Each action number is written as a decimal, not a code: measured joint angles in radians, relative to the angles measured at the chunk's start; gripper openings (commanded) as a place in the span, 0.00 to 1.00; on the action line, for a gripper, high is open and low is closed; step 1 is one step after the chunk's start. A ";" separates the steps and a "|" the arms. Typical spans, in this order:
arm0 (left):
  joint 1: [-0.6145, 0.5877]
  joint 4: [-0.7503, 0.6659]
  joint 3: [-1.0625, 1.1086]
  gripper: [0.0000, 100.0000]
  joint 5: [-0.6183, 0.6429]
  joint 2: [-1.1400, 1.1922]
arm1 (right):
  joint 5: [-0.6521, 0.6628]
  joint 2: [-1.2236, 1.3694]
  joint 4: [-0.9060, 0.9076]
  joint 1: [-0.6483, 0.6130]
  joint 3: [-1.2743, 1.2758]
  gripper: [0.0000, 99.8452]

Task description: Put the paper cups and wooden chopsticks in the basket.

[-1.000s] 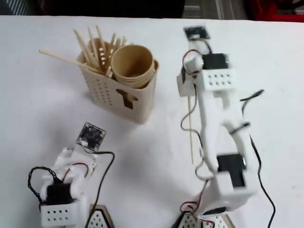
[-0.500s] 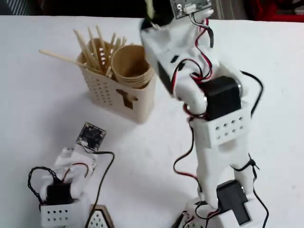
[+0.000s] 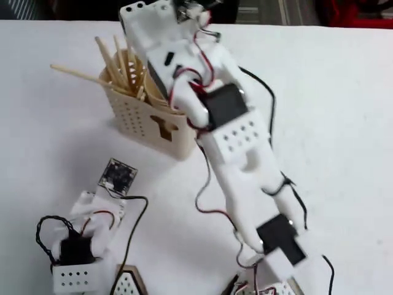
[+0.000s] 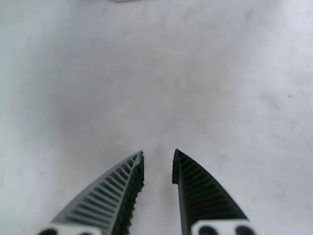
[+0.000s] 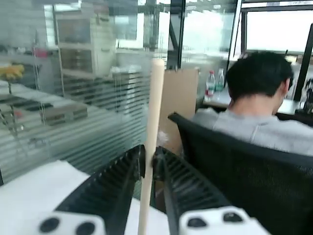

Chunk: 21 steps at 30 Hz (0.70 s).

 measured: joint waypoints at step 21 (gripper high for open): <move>0.000 0.003 0.000 0.11 0.000 0.000 | 0.068 0.184 -0.023 -0.005 0.328 0.02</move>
